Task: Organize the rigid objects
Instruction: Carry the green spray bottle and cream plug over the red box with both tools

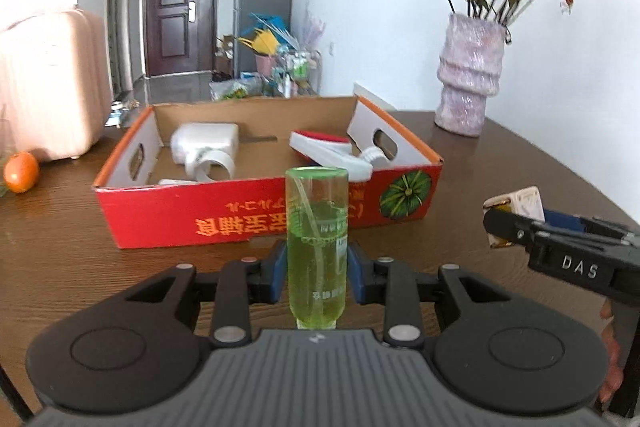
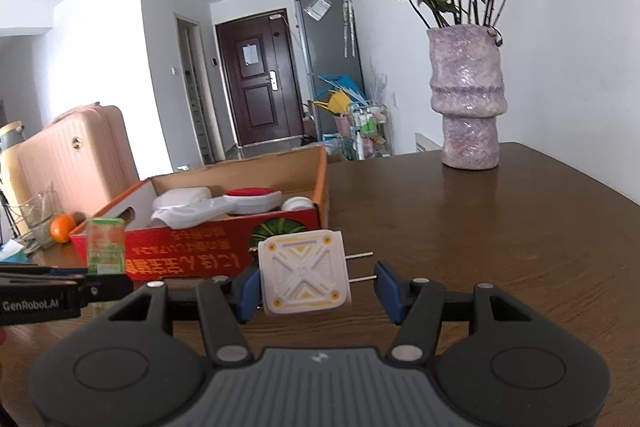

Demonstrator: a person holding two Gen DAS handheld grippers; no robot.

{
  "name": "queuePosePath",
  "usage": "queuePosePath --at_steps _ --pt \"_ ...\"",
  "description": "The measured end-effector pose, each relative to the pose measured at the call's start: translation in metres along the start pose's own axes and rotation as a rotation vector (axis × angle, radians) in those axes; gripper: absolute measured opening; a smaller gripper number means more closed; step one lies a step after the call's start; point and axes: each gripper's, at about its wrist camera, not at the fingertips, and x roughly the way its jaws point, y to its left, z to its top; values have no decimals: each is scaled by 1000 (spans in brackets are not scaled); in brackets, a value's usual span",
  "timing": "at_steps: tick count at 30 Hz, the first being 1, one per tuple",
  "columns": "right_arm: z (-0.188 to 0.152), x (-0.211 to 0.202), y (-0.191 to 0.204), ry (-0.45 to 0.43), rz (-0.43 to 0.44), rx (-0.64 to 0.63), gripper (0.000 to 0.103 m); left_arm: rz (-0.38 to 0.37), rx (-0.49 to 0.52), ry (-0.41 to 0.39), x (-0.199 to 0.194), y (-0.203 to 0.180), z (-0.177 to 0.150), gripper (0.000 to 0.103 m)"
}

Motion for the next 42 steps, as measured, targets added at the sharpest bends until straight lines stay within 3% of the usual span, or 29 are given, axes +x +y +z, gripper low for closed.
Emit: queuePosePath --at_steps 19,42 --pt "-12 -25 59 -39 107 3 58 71 -67 -114 -63 16 -7 32" --pt "13 -20 77 -90 104 -15 58 118 -111 -176 -69 35 16 32"
